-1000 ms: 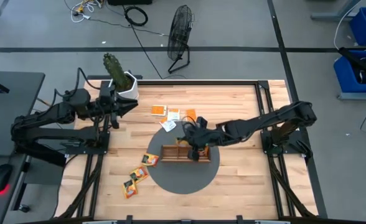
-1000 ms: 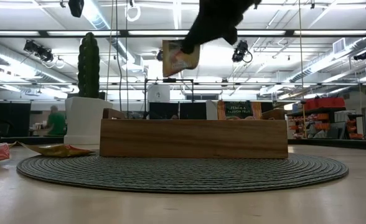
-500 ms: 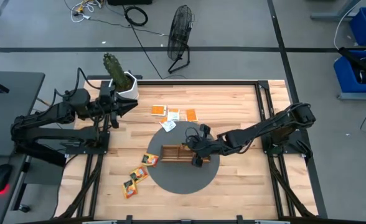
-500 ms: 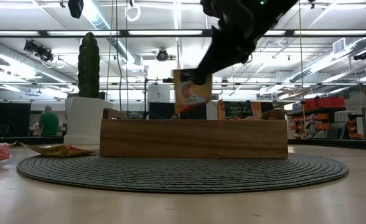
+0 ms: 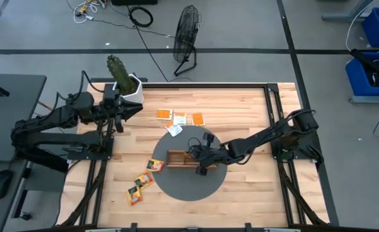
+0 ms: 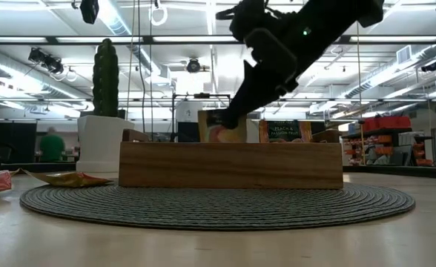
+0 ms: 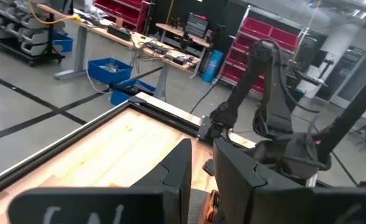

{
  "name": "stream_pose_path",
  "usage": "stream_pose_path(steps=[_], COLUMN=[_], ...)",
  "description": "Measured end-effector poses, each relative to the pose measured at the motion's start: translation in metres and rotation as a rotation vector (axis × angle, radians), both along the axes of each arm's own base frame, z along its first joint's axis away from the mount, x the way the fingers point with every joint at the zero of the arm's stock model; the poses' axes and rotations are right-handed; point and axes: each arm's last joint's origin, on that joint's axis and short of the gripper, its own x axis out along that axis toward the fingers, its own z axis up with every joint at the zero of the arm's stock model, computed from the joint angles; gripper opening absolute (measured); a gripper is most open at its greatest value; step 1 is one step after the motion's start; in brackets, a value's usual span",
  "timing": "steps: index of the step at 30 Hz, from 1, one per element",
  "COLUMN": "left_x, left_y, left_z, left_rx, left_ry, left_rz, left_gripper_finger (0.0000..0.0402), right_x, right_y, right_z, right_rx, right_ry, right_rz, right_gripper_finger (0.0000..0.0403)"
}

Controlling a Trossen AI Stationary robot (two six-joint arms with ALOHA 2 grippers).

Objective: Pick & Place Tea
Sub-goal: Put the yellow tea bag into the middle section of the wooden organizer

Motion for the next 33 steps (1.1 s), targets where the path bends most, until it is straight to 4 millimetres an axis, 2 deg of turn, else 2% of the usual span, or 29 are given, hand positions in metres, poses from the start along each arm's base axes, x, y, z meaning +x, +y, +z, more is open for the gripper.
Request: stream_pose_path(steps=[8,13,19,26,33], left_x=[0.0,0.0,0.0,0.0,-0.001], left_y=[0.0,0.0,0.0,0.0,0.0], left_z=[0.0,-0.001,-0.002,-0.002,-0.011], left_rx=[0.001,0.0,-0.002,-0.002,-0.058], left_ry=[0.002,0.007,0.018,0.019,0.1], left_rz=[0.002,0.002,0.002,0.002,0.005], left_gripper_finger=[0.0069,0.0069,0.0069,0.0069,0.0069], right_x=[-0.002,-0.002,-0.003,-0.003,-0.01], right_y=[-0.002,-0.001,-0.001,-0.001,-0.005], right_z=[-0.003,-0.004,-0.004,-0.004,0.027], right_rx=[-0.018,0.029,0.044,0.042,0.07], right_ry=[0.022,0.027,0.033,0.035,-0.06], right_rz=[-0.046,-0.041,-0.053,-0.054,-0.074], right_gripper_finger=[0.0,0.0006,0.0036,0.0093,0.0138])
